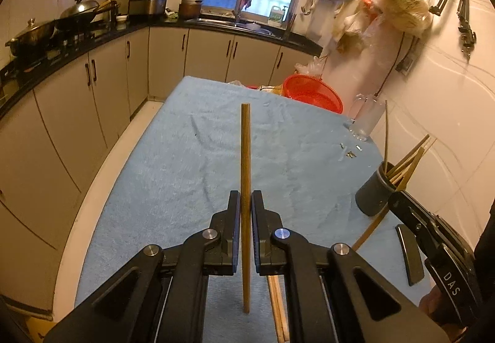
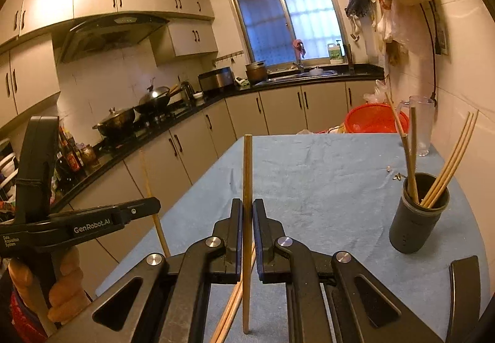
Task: Organize utensils
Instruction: 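Lift both held chopsticks upright and carry them toward the black cup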
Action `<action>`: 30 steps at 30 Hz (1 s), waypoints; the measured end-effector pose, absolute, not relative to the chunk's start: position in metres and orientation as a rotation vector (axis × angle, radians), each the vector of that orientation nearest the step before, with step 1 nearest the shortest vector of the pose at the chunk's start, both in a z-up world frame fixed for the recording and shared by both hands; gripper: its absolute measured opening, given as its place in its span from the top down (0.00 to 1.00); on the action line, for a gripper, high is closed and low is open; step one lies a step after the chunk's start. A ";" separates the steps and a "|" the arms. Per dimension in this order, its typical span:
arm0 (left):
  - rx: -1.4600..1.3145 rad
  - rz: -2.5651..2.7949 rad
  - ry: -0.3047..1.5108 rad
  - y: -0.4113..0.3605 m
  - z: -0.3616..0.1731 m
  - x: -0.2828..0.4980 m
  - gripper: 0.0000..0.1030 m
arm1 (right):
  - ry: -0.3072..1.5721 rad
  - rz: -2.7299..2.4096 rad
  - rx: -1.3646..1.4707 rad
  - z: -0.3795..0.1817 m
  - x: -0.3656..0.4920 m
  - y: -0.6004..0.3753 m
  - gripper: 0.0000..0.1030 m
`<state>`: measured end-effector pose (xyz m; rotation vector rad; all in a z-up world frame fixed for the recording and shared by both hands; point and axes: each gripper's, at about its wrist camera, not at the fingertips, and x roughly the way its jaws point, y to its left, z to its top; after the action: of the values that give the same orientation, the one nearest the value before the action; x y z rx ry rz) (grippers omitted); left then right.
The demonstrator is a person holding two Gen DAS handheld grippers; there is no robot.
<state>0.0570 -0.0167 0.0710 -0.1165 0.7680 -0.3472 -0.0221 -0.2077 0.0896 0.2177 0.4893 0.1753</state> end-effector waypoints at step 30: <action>-0.093 -0.376 0.734 -0.029 0.106 0.039 0.94 | 0.424 0.159 0.279 0.101 -0.045 -0.241 0.93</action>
<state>0.0394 -0.0286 0.1058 -0.0930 0.7340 -0.3760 -0.0454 -0.2415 0.1015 0.2789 0.4241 0.1588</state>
